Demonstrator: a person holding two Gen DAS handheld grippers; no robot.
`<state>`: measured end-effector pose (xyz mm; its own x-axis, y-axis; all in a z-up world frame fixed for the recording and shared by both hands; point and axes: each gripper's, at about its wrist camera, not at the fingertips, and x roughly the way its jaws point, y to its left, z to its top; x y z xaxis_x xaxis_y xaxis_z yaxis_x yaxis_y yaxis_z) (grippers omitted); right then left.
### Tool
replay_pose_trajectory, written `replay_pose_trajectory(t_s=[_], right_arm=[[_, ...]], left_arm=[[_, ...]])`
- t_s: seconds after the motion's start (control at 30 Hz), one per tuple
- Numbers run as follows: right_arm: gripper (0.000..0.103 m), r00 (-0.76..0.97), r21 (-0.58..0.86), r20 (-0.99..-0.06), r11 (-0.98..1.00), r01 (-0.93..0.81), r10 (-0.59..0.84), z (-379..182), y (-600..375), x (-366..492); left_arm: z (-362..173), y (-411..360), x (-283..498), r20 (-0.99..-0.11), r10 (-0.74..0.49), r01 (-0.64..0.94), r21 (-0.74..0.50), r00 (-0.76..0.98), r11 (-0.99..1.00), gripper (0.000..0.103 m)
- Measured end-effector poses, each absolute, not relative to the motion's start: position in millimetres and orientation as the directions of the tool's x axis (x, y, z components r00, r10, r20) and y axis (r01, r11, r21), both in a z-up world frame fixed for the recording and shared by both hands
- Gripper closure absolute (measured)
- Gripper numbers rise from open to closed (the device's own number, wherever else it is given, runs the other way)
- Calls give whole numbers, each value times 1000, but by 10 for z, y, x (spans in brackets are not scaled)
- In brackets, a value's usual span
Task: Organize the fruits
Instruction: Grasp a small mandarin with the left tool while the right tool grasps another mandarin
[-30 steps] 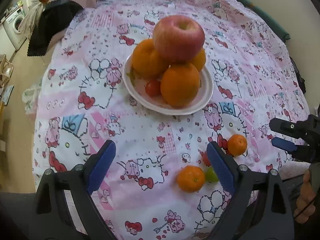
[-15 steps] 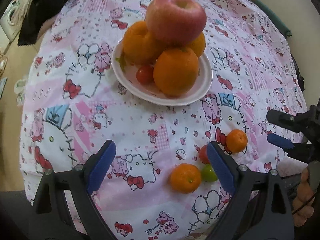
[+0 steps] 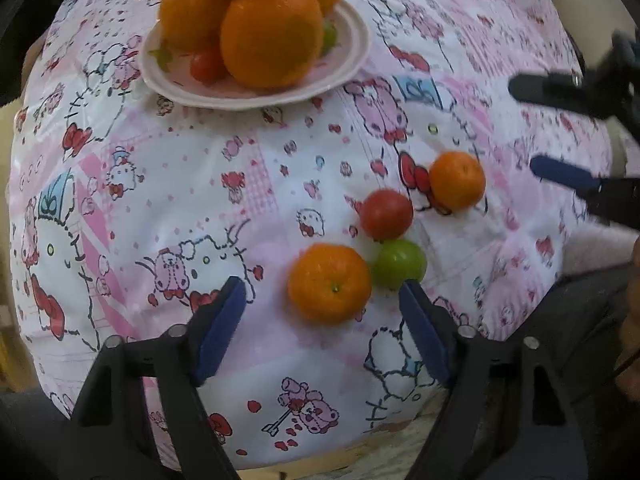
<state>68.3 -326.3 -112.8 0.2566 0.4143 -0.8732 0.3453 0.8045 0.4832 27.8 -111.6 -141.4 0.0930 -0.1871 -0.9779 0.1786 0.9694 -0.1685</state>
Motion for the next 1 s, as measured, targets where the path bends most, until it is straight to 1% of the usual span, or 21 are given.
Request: replay_pose_trajectory(t_s=[0.03, 0.07, 0.1, 0.13, 0.23, 0.33, 0.4, 0.53, 0.67, 0.8, 0.9, 1.0], right_arm=[[22, 257, 480, -874, 807, 342, 411, -1125, -3257, 688], [22, 258, 478, -876, 810, 340, 408, -1121, -3254, 691], [22, 258, 475, -877, 813, 338, 405, -1119, -3251, 694], [22, 259, 472, -878, 815, 336, 403, -1118, -3248, 700], [22, 257, 466, -881, 816, 341, 396, -1125, -3261, 700], [22, 252, 459, -886, 819, 344, 390, -1146, -3272, 702], [22, 245, 448, -891, 826, 343, 381, -1163, -3267, 702], [22, 212, 335, -937, 887, 319, 278, -1213, -3195, 717], [22, 134, 258, -964, 928, 267, 230, -1379, -3043, 748], [22, 72, 213, -977, 950, 228, 202, -1516, -2927, 751], [22, 61, 166, -986, 966, 201, 157, -1546, -2875, 743], [23, 52, 151, -988, 973, 177, 144, -1567, -2839, 735]], left_arm=[[-1433, -1121, 282, -979, -182, 182, -163, 90, 970, 33], [-1451, -1121, 289, -980, -177, 181, -159, 89, 971, 45], [-1472, -1114, 291, -980, -182, 181, -164, 85, 970, 53], [-1489, -1121, 299, -975, -212, 181, -197, 71, 964, 63], [-1400, -1094, 291, -977, -188, 176, -168, 99, 970, 64], [-1302, -1027, 315, -970, -213, 154, -194, 119, 969, 64], [-1221, -977, 319, -967, -202, 139, -181, 153, 974, 64], [-1103, -801, 334, -963, -150, 80, -135, 224, 988, 64], [-1099, -633, 392, -962, -145, 24, -143, 231, 989, 64], [-1085, -570, 422, -960, -138, -4, -144, 243, 990, 64], [-1049, -562, 429, -957, -136, -9, -143, 258, 990, 64], [-1016, -534, 425, -955, -135, -15, -144, 263, 989, 64]])
